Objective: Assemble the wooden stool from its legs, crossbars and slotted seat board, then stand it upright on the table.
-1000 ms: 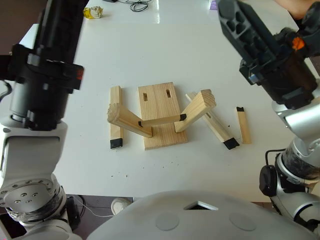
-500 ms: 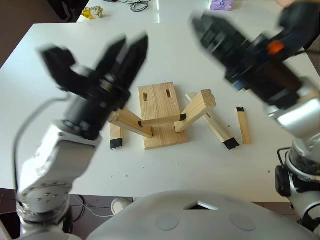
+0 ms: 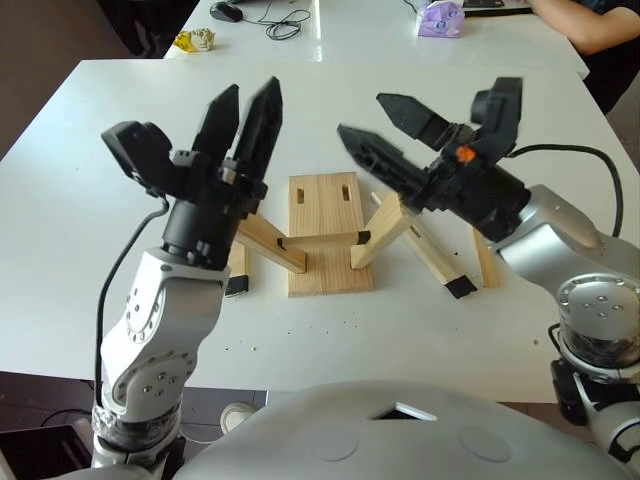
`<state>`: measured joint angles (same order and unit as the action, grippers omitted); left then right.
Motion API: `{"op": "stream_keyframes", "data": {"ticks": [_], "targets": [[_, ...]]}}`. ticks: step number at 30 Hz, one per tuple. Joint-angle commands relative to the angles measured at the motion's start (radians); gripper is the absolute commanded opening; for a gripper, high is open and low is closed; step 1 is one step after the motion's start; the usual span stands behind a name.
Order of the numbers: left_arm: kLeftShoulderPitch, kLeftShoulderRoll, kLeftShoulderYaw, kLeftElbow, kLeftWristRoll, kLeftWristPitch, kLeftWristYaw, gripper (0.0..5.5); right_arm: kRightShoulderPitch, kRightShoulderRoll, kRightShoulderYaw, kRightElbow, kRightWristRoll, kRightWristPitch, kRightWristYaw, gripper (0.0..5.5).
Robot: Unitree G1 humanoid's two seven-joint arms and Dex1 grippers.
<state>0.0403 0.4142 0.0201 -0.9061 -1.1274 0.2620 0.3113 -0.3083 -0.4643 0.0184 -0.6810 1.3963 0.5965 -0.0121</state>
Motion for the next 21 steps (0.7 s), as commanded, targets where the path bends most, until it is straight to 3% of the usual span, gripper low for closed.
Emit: {"op": "stream_keyframes", "data": {"ticks": [1, 4, 7, 12, 14, 17, 21], "targets": [[-0.161, 0.030, 0.160, 0.040, -0.160, -0.038, 0.048, 3.28, -0.136, 0.004, -0.134, 0.108, 0.094, -0.048, -0.034, 4.60], [-0.233, 0.093, 0.258, 0.095, -0.267, -0.031, 0.007, 3.28, -0.141, -0.052, -0.175, 0.178, 0.024, -0.030, 0.034, 4.60], [-0.196, 0.177, 0.349, 0.143, -0.356, 0.020, -0.094, 3.28, -0.086, -0.142, -0.146, 0.247, -0.169, -0.016, 0.153, 4.60], [0.071, 0.388, 0.519, 0.444, -0.234, 0.209, -0.496, 3.02, 0.189, -0.266, -0.087, 0.286, -0.515, -0.114, 0.390, 4.61], [0.196, 0.458, 0.538, 0.576, -0.100, 0.230, -0.670, 2.64, 0.279, -0.266, -0.068, 0.262, -0.583, -0.142, 0.441, 4.61], [0.463, 0.528, 0.485, 0.619, 0.145, 0.200, -0.964, 2.64, 0.359, -0.270, 0.003, 0.266, -0.717, -0.188, 0.523, 4.61], [0.660, 0.491, 0.396, 0.522, 0.283, 0.151, -1.144, 2.64, 0.287, -0.225, 0.078, 0.338, -0.790, -0.203, 0.605, 4.61]]}}
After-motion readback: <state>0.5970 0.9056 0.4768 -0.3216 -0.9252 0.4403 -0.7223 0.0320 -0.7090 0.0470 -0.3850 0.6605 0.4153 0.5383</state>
